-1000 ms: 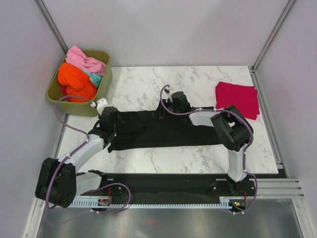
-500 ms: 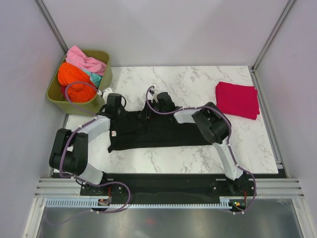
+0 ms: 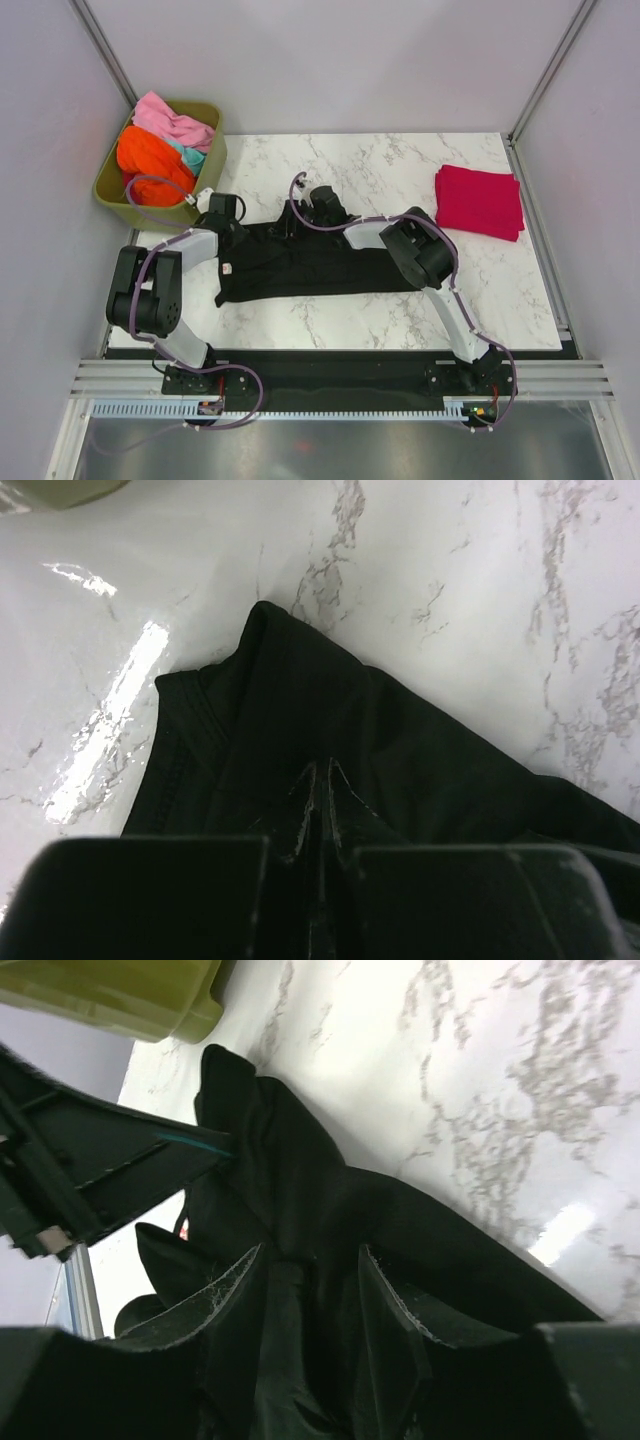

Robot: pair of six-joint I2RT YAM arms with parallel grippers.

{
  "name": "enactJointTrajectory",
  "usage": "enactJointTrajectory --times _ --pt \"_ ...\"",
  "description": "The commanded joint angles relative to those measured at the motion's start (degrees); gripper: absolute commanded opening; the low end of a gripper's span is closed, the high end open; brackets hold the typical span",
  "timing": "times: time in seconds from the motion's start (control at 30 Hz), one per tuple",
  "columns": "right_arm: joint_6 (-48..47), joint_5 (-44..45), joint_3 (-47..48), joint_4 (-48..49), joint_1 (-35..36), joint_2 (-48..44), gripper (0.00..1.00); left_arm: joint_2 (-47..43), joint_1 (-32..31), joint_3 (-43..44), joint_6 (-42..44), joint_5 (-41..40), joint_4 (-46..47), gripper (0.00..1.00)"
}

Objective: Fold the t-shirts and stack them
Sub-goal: Fold the tshirt

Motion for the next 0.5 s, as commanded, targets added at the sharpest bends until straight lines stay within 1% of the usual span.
enactJointTrajectory --times 0.0,0.17,0.3,0.33,0.47 --pt "0.0 -2.95 -0.98 2.59 0.97 -0.35 0.5 1.53 0.27 2.15 -1.26 -0.29 -0.42 0.03" --pt "-0.17 -4.01 -1.15 2.85 1.67 0.09 0.5 1.54 0.45 1.89 -2.4 -1.26 -1.21 0.04" --pt "-3.49 -1.82 -2.12 0.22 2.46 -2.1 0.5 0.92 2.47 0.66 -5.39 -0.65 -2.36 0.05" --pt "-4.38 0.36 -2.38 -0.57 2.64 -2.71 0.5 0.83 2.82 0.39 -5.48 -0.3 -2.36 0.05" --pt "-7.64 4.6 -3.53 -4.61 3.08 -5.7 0.56 0.74 2.82 0.13 -5.39 0.06 -2.01 0.04"
